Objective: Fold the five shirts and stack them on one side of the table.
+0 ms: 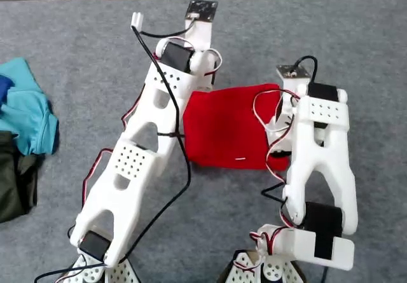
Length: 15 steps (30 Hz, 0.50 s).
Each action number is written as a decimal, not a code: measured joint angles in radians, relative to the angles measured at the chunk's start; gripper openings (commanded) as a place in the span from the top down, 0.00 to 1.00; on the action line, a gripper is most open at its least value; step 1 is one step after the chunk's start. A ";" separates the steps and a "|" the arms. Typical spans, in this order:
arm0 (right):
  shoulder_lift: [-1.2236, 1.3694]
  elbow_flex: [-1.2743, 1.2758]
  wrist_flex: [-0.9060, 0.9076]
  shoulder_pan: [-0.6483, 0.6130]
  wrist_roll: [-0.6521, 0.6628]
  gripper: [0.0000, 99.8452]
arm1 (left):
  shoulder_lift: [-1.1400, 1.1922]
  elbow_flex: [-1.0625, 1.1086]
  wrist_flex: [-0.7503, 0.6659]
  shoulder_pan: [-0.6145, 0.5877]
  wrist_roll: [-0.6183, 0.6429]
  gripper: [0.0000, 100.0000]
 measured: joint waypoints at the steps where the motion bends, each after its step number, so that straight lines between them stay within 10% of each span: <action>1: 0.000 0.000 0.014 0.008 0.000 0.99 | -0.028 0.015 0.000 0.002 -0.009 0.98; 15: -0.120 -0.006 0.066 0.071 0.124 0.99 | -0.944 1.043 0.000 -0.040 -0.025 0.98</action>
